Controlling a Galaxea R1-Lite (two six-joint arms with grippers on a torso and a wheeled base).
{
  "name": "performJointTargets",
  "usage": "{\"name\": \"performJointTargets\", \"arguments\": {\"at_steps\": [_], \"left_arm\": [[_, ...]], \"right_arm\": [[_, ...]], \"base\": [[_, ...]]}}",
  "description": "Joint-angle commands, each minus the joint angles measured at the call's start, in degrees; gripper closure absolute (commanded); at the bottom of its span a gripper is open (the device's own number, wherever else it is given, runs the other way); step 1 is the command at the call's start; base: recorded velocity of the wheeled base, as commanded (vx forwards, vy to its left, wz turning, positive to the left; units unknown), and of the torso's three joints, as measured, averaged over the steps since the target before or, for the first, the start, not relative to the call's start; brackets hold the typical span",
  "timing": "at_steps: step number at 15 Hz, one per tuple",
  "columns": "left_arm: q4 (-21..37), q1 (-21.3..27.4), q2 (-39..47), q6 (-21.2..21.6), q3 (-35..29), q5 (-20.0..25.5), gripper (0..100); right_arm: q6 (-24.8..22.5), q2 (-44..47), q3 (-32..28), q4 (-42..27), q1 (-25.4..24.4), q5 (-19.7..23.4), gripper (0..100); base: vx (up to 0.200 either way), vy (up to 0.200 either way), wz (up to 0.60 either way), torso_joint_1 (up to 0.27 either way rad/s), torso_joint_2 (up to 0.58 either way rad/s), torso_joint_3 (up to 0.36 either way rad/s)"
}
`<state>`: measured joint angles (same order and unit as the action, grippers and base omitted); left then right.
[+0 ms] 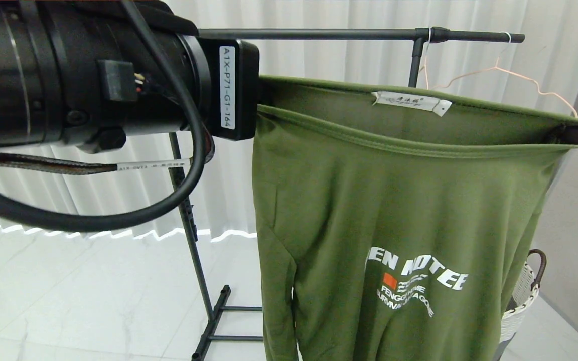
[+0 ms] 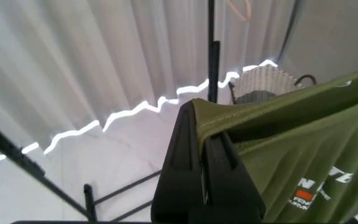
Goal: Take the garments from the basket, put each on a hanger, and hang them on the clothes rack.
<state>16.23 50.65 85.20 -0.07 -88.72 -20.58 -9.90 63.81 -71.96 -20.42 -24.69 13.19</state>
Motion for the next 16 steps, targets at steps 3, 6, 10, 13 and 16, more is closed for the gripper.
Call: {"name": "performJointTargets", "arguments": {"at_steps": [3, 6, 10, 13, 16], "left_arm": [[-0.32, -3.45, 4.89, 2.45, -5.76, 3.61, 100], [-0.32, -3.45, 10.25, 2.27, -12.35, 3.79, 100], [-0.32, -3.28, 11.66, 2.18, -12.79, 3.97, 100], [-0.23, -3.28, 11.30, 2.01, -12.44, 3.97, 100], [3.64, -2.93, 7.79, 1.39, -10.77, 3.88, 100]], "right_arm": [[0.06, -1.49, -7.93, -14.03, 1.83, 3.25, 100], [-0.12, -4.13, -8.55, -21.07, -1.42, 9.13, 100], [0.14, -6.06, -8.11, -24.14, -10.12, 10.36, 100], [0.14, -5.89, -8.02, -24.23, -9.86, 9.22, 100], [0.14, -3.69, -8.46, -23.17, -8.62, 0.96, 100]], "base": [[0.000, 0.000, 0.00, 0.000, 0.00, 0.000], [0.000, 0.000, 0.00, 0.000, 0.00, 0.000], [0.000, 0.000, 0.00, 0.000, 0.00, 0.000], [0.000, 0.000, 0.00, 0.000, 0.00, 0.000], [0.000, 0.000, 0.00, 0.000, 0.00, 0.000]]}}
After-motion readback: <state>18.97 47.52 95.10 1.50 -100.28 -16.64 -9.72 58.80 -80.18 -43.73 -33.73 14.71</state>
